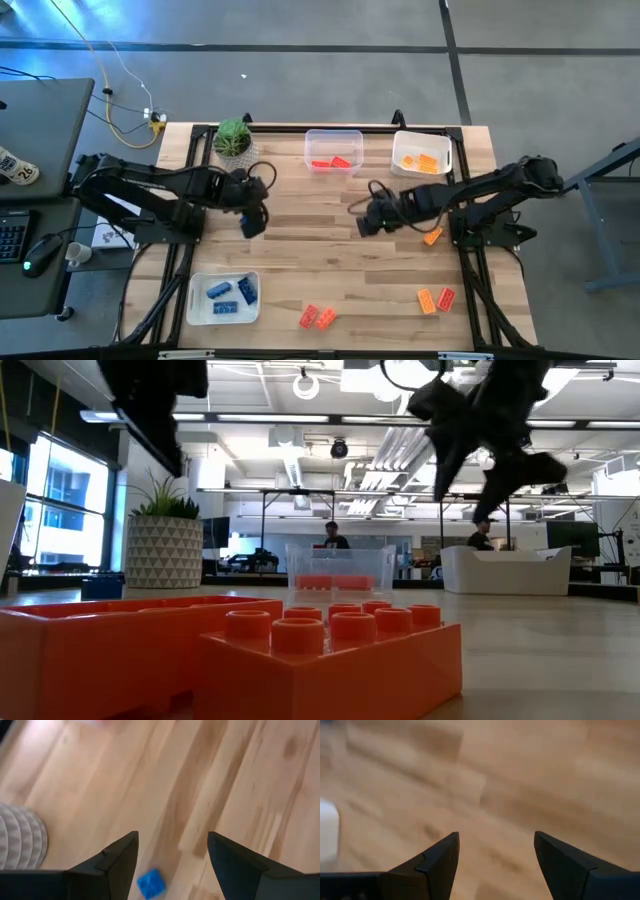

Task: Sort & place blocks by color
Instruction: Put the yellow game piece into the top white bin, then put the orange game piece into the transparent bin

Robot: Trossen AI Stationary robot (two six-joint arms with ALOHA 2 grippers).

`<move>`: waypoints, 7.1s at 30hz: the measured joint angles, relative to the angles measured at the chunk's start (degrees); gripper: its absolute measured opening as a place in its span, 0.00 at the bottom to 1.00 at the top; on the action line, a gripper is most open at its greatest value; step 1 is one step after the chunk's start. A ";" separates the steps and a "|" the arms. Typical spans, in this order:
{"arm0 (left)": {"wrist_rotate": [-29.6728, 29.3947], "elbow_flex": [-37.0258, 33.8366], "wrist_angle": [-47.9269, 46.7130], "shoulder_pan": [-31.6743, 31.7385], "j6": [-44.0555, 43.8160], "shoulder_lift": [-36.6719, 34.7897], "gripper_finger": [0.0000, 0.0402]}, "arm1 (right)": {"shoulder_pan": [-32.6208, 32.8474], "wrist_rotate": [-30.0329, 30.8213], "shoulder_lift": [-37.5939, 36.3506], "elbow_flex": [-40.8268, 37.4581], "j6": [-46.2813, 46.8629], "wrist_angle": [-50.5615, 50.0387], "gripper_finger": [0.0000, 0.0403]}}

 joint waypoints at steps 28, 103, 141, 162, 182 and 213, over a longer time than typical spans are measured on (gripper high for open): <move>3.52 0.00 23.44 9.87 16.20 0.02 0.56 | 36.72 -2.95 0.00 0.00 40.80 -12.11 0.60; 10.66 0.00 14.54 9.34 -3.51 0.04 0.56 | -6.93 34.31 -9.56 -0.04 -3.24 -27.45 0.29; 5.98 -0.02 9.43 -6.02 -25.44 0.04 0.56 | -40.67 26.38 -4.45 -0.04 -42.33 -11.23 0.60; 0.88 -0.02 -3.15 -10.69 -31.41 0.04 0.56 | -23.00 0.79 -4.55 -0.04 -47.85 16.67 0.60; -1.72 -0.02 -3.02 -10.63 -27.87 0.04 0.56 | -2.24 -4.24 -4.48 -0.04 -49.12 49.04 0.60; 1.03 -2.25 -3.06 -10.08 -45.41 0.04 0.56 | 15.83 -13.71 15.06 16.94 -73.54 37.81 0.60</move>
